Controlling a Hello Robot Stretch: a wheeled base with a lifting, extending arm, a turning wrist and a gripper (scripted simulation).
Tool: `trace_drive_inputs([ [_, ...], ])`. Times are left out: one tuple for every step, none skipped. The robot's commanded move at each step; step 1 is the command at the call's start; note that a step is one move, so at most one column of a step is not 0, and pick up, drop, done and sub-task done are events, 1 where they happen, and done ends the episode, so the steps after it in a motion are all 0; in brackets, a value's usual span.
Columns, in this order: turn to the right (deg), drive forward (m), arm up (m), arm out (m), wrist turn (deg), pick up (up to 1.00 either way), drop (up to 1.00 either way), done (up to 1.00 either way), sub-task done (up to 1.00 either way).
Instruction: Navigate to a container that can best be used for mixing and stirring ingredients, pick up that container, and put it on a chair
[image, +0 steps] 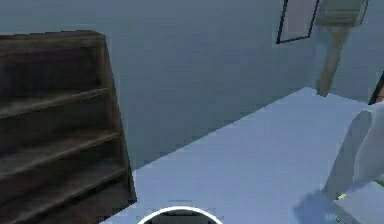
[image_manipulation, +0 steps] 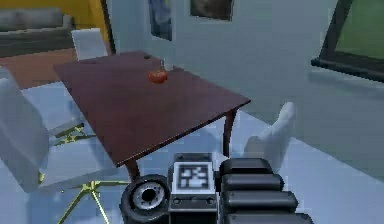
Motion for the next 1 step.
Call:
trace_drive_inputs([
  [45.0, 0.0, 0.0, 0.0, 0.0, 0.0, 0.0, 0.0, 0.0],
])
